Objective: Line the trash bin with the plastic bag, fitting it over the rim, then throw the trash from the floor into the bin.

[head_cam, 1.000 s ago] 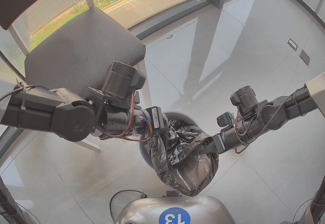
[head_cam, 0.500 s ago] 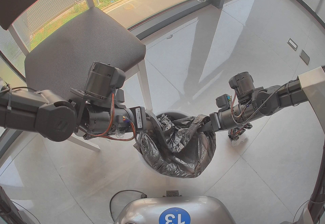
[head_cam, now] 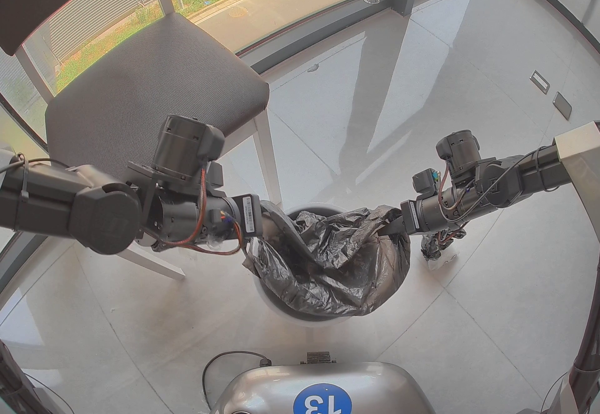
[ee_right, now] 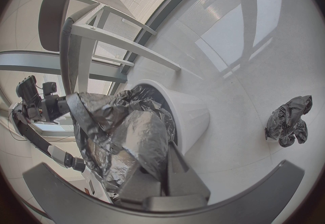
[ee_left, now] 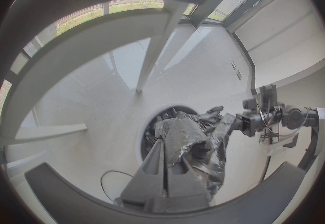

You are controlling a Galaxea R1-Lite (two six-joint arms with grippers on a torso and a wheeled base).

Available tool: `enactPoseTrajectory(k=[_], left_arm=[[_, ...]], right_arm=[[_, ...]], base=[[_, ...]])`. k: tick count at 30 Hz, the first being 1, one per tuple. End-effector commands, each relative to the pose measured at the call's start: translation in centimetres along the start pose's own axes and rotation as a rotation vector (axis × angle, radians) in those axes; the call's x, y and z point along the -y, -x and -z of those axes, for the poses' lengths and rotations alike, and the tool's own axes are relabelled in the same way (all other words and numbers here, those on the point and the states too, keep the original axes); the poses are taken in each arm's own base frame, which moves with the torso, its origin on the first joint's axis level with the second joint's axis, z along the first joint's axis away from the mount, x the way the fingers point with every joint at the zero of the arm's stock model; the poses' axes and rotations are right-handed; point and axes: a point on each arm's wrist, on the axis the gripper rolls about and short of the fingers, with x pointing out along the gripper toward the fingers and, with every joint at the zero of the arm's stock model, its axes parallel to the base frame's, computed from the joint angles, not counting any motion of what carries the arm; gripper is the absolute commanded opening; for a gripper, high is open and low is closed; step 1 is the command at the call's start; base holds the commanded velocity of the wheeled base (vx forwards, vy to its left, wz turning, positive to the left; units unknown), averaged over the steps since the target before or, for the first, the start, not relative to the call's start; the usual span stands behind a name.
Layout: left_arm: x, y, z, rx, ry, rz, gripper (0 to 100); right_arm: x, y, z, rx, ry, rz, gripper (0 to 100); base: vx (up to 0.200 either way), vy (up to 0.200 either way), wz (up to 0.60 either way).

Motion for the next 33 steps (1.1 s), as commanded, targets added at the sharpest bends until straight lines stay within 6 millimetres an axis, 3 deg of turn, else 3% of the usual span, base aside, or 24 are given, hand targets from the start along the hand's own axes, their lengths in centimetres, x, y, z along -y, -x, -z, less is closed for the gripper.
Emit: enactPoseTrajectory(k=[1, 25, 33], left_arm=[[-1.7, -0.9, -1.9, 0.047, 0.003, -0.040, 0], [-2.6, -1.3, -0.7, 0.005, 0.014, -0.068, 0], [-3.0, -1.2, -0.9, 0.010, 0.022, -0.078, 0]], right_arm=[[0.8, -0.2, 0.0, 0.003, -0.011, 0.007, 0], [4.6, 0.9, -0.4, 0.050, -0.072, 0.061, 0], [3.9, 0.3, -0.4, 0.039, -0.055, 0.047, 0]], base=[[0.000, 0.000, 0.00], [0.000, 0.000, 0.00], [0.000, 0.000, 0.00]])
